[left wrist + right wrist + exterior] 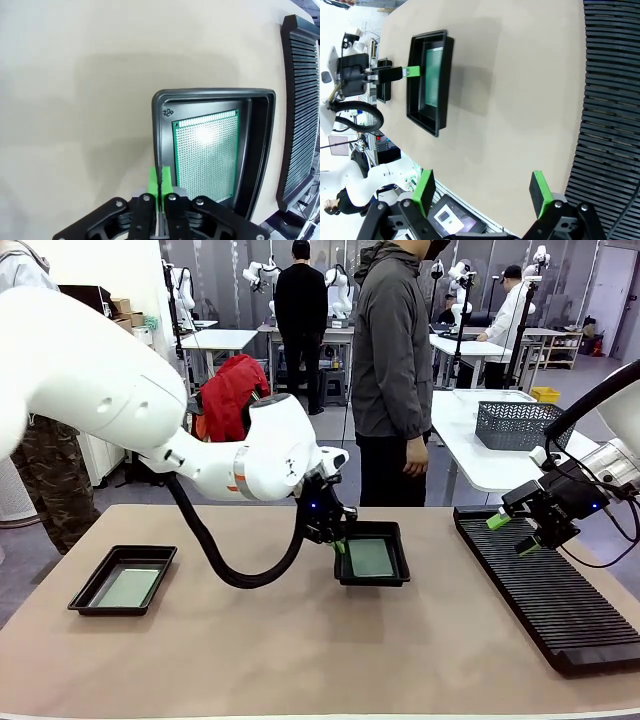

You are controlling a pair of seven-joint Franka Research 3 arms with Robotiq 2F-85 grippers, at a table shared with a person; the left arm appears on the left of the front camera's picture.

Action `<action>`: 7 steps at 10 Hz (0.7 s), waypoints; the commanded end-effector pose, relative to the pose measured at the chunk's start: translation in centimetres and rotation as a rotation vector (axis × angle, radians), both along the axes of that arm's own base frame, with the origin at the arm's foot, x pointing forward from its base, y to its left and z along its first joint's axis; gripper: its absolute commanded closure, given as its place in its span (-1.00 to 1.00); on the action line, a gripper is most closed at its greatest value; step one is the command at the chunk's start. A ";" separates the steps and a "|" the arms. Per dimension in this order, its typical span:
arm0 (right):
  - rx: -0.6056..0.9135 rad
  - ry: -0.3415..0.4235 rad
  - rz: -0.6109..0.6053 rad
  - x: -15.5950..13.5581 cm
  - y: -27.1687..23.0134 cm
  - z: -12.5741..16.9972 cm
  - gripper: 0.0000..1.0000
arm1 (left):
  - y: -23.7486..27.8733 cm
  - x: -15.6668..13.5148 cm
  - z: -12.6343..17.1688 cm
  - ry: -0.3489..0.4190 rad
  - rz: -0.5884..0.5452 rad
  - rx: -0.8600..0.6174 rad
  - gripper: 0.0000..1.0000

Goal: Inspect and transfer BCBs to ESD trays.
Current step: Pick up the ESD tray and place it on the left side of the table.

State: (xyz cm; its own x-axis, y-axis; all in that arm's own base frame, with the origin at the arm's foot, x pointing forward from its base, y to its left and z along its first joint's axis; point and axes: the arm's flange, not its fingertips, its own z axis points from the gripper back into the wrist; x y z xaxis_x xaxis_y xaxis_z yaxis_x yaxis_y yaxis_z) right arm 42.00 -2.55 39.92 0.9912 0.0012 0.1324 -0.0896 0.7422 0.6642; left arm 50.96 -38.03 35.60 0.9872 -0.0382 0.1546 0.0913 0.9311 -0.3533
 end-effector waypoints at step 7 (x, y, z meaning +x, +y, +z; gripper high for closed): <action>-0.010 0.005 -0.024 0.1 0.1 0.0 -1.00 | 18.8 -3.1 0.4 -0.009 -0.012 -0.030 1.00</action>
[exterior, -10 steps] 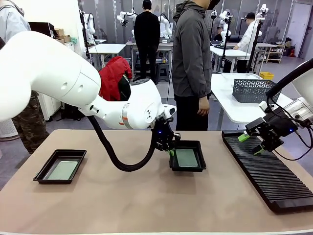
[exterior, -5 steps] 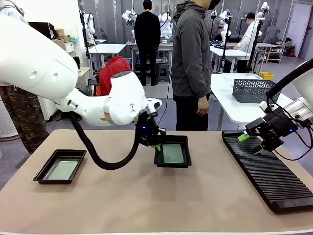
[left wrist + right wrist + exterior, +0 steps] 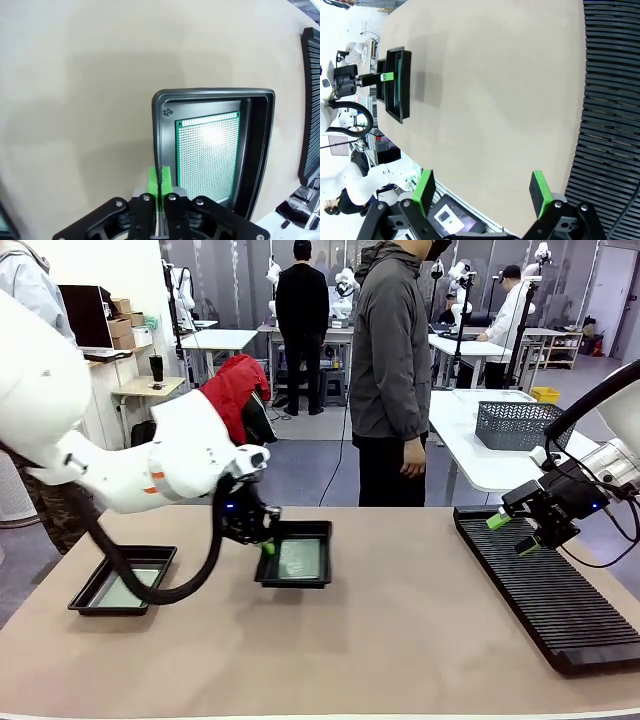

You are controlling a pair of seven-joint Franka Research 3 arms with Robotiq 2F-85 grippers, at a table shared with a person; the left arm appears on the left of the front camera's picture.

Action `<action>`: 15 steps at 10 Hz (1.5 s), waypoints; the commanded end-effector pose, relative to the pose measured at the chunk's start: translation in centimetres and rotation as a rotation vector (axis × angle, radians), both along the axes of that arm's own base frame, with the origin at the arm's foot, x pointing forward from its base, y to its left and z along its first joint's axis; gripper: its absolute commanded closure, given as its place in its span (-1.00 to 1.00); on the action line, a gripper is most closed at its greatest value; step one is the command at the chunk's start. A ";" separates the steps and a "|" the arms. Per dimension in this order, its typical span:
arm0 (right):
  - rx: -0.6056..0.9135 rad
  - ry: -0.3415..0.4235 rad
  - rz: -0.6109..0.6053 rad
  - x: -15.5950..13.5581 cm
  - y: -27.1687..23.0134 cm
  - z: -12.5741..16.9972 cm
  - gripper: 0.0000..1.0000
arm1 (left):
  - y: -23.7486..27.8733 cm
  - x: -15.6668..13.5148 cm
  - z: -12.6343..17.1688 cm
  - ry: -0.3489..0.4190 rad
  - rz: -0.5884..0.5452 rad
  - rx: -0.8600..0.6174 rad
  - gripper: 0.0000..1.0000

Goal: Inspect and transfer BCBs to ESD trays.
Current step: Pick up the ESD tray and place it on the left side of the table.

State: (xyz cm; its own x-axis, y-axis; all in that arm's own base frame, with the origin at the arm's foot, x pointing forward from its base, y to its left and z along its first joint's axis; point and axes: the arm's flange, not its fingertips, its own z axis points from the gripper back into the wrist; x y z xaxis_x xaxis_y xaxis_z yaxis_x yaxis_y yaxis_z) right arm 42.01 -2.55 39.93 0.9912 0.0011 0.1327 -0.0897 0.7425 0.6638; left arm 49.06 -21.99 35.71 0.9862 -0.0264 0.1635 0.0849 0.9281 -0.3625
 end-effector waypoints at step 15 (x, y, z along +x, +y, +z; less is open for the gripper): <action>-0.009 0.006 -0.024 0.0 0.1 0.0 -1.00 | 14.7 -1.4 -5.5 -0.014 0.059 0.000 1.00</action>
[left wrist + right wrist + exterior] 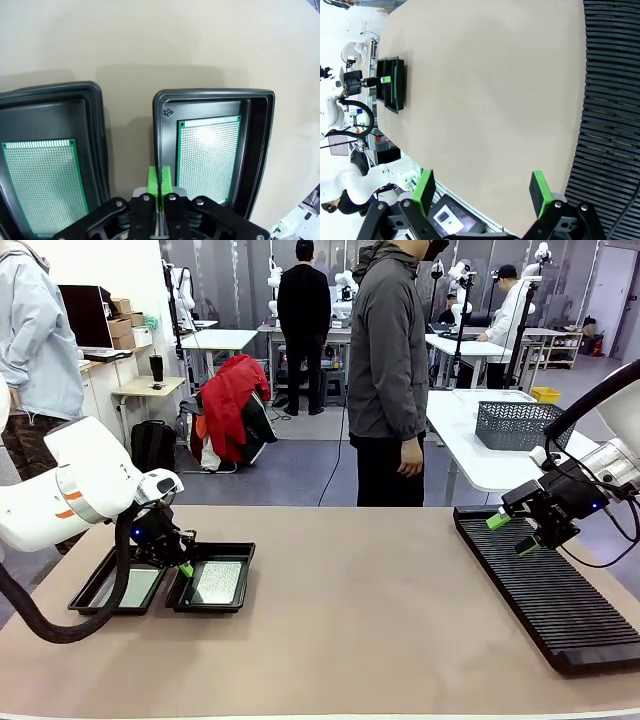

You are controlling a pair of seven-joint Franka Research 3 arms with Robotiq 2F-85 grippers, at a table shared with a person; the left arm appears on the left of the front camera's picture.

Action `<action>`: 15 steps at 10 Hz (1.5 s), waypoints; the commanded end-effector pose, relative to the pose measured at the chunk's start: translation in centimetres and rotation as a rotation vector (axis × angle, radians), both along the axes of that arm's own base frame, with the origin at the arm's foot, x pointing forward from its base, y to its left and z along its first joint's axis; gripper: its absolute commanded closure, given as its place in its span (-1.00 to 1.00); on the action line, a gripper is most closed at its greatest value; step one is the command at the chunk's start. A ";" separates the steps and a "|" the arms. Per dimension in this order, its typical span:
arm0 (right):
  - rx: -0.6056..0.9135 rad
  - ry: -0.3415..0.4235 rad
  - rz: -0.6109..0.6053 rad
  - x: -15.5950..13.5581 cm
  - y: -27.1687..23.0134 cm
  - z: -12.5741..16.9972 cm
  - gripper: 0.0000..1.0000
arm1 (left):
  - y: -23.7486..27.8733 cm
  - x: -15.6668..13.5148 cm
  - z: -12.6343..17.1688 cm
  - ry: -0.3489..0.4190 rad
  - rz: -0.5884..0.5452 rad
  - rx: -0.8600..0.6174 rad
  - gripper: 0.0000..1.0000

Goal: Inspect and transfer BCBs to ESD trays.
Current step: Pick up the ESD tray and place it on the left side of the table.

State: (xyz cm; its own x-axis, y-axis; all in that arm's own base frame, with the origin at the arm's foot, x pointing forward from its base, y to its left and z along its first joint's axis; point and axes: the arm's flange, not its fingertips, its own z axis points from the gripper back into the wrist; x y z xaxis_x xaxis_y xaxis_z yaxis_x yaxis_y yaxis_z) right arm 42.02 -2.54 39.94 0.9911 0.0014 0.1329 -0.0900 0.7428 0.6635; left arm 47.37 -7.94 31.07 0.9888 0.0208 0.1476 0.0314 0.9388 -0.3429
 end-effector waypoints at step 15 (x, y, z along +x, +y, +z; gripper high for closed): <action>-0.009 0.006 -0.024 0.0 0.1 0.0 -1.00 | -0.1 0.0 -0.6 -0.001 0.017 0.000 0.65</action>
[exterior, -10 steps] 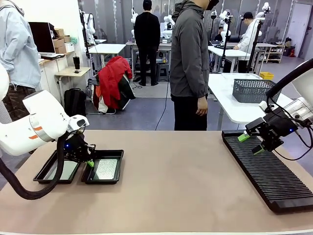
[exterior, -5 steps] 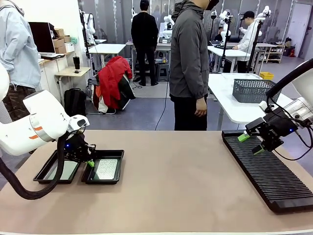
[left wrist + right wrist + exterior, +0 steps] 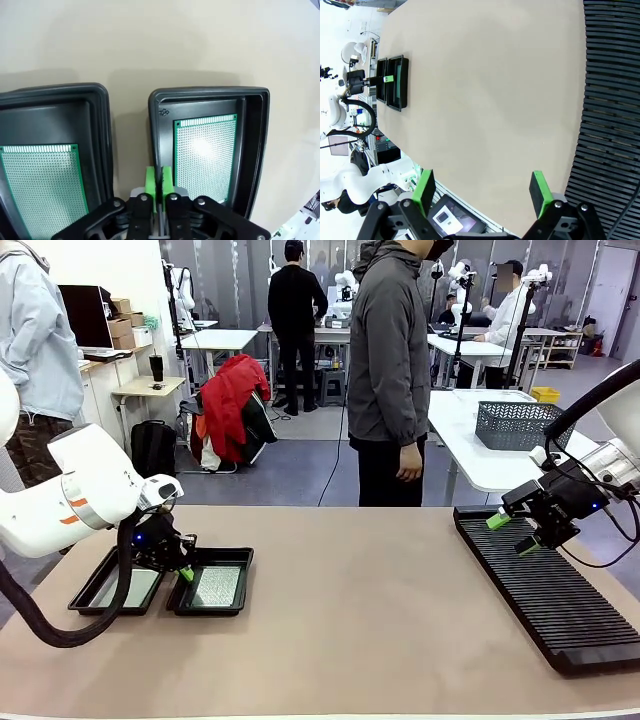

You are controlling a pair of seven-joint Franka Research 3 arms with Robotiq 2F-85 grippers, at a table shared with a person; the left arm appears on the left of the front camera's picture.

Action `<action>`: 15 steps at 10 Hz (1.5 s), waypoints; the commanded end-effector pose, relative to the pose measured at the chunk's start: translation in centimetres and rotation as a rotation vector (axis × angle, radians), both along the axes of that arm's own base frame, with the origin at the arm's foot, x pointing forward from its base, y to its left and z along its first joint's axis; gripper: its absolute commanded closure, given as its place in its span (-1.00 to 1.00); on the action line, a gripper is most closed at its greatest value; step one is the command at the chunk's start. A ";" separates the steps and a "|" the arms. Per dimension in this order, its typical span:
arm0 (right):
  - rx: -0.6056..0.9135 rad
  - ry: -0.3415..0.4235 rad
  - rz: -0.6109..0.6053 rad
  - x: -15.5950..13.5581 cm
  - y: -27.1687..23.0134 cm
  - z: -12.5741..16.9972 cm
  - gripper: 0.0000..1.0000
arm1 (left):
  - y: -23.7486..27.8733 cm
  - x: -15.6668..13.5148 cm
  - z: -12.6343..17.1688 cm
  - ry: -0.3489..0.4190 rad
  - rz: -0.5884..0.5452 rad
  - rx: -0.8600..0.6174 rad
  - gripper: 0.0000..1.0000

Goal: Inspect and transfer BCBs to ESD trays.
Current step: Pick up the ESD tray and place it on the left side of the table.

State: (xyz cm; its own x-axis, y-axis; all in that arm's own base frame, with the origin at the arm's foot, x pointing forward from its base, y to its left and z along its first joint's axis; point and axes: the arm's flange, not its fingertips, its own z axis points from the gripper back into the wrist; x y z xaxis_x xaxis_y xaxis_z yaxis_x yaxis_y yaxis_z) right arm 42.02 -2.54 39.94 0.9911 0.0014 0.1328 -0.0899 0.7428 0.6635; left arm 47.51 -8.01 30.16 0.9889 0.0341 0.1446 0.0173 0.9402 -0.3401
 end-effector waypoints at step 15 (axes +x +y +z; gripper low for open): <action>-0.009 0.006 -0.024 0.0 0.1 0.0 -1.00 | -2.2 -4.0 9.2 0.061 -0.032 0.317 -1.00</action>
